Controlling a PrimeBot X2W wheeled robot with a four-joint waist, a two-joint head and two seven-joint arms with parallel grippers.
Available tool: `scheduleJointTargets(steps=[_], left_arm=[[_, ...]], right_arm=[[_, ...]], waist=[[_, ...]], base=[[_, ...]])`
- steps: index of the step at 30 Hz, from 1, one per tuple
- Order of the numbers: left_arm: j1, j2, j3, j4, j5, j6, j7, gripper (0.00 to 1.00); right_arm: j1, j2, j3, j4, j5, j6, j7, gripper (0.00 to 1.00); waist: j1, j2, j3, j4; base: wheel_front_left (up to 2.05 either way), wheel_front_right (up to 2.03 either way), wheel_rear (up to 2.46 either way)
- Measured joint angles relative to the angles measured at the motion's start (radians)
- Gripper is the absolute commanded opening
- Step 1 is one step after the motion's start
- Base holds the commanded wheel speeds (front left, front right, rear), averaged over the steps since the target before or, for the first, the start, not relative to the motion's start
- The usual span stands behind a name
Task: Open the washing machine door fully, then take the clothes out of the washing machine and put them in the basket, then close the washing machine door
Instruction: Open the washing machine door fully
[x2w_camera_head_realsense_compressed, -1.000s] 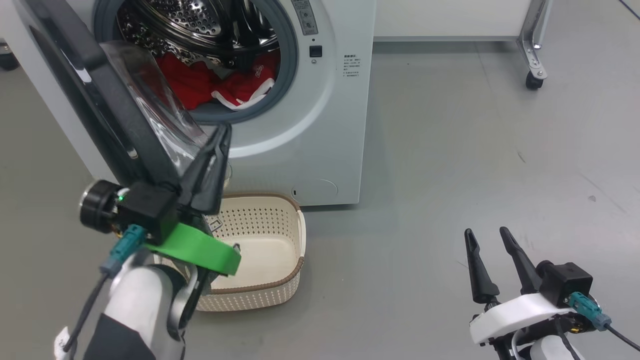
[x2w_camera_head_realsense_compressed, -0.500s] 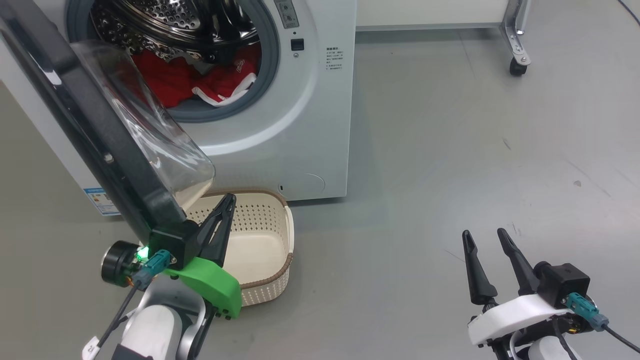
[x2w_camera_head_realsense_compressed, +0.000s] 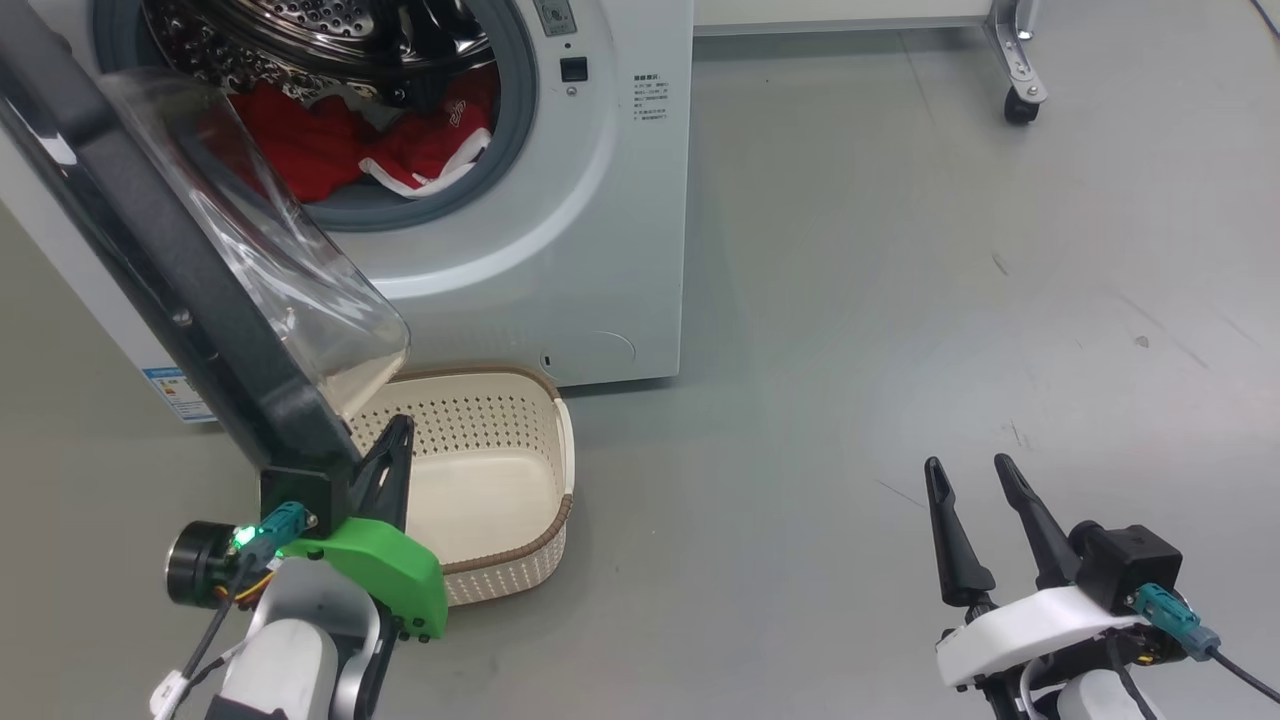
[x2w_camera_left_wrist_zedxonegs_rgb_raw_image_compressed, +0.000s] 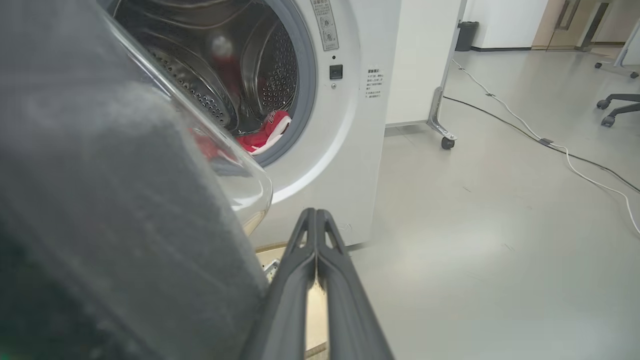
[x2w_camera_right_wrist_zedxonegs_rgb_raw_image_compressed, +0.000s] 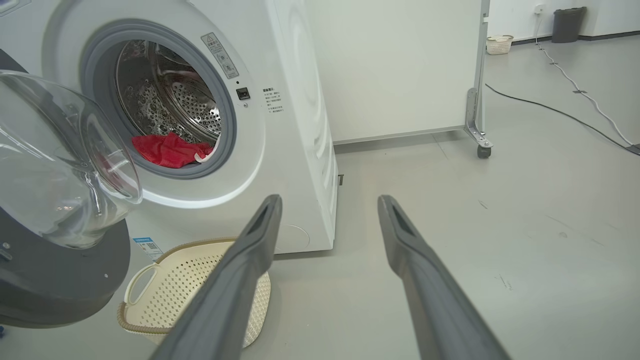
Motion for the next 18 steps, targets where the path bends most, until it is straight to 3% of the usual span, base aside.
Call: scheduleJointTargets(steps=[18], left_arm=[[-0.027, -0.011, -0.002, 0.066, 0.001, 0.008, -0.038, 0.0]], right_arm=[[0.0, 0.008, -0.038, 0.008, -0.008, 0.008, 0.0, 1.0]], waist=[[0.0, 0.0, 0.013, 0.013]], base=[[0.0, 0.0, 0.0]])
